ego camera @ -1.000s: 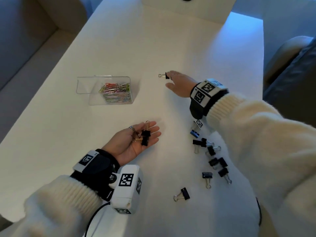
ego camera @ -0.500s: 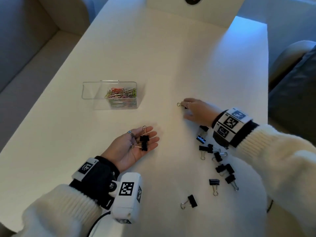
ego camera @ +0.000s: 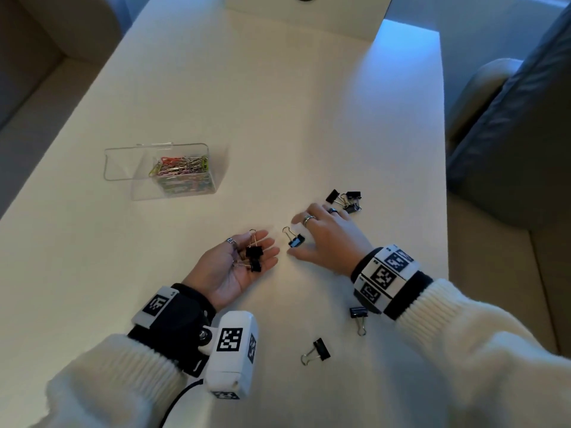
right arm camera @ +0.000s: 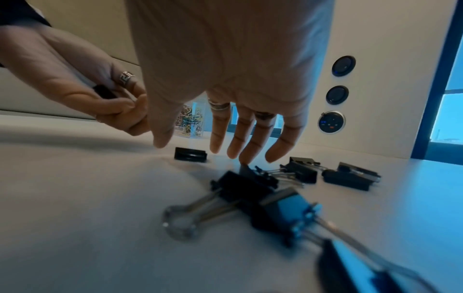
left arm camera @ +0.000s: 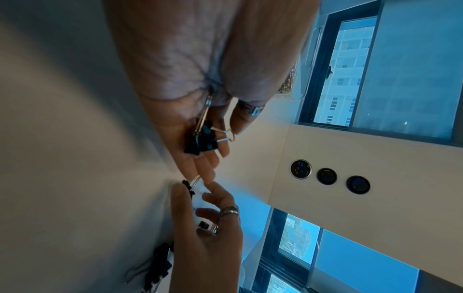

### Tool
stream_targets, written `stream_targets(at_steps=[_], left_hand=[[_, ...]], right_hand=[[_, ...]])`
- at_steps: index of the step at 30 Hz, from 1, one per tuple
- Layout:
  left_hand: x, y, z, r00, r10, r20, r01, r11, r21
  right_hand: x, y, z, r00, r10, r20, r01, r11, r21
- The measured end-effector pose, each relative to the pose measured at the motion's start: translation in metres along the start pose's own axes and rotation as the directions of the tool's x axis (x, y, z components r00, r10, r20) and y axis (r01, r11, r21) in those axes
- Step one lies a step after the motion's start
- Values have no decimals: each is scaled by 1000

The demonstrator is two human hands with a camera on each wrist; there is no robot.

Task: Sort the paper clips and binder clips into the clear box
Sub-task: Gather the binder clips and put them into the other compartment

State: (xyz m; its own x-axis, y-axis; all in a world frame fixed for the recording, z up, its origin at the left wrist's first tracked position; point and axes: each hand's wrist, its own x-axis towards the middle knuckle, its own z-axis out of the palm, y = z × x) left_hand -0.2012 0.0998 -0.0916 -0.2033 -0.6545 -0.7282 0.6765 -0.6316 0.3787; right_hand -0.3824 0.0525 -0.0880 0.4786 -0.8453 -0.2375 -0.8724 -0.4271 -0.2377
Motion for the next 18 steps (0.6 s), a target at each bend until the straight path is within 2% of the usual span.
stream_targets(at_steps=[4, 7, 9, 11, 13, 14, 16, 18], left_hand=[[0, 4, 2, 999, 31, -30, -32, 999, -20], [1, 6, 1, 998, 33, -56, -35, 999, -35], [4, 5, 3, 998, 25, -62, -28, 999, -45], [6, 4, 5, 999, 10, -34, -12, 998, -59], [8, 3, 11, 1000, -15, 12, 15, 999, -52], [8, 2, 15, 1000, -25, 13, 25, 999, -48], [9, 3, 20, 999, -41, -15, 40, 998, -51], [9, 5, 23, 999, -46, -23, 45, 999, -17]], right_hand=[[5, -9, 5, 999, 18, 37, -19, 999, 29], [3, -11, 0, 998, 69, 15, -71, 970, 231], [-3, -19, -7, 993, 40, -114, 1, 942, 336], [-11, -33, -15, 970, -70, -233, 147, 931, 334], [-15, -44, -18, 955, -159, -252, 226, 938, 263], [-15, -44, -19, 950, -164, -267, 233, 939, 252], [-11, -33, -24, 940, -65, -335, 181, 927, 328], [-5, -9, -32, 931, 128, -340, 16, 921, 390]])
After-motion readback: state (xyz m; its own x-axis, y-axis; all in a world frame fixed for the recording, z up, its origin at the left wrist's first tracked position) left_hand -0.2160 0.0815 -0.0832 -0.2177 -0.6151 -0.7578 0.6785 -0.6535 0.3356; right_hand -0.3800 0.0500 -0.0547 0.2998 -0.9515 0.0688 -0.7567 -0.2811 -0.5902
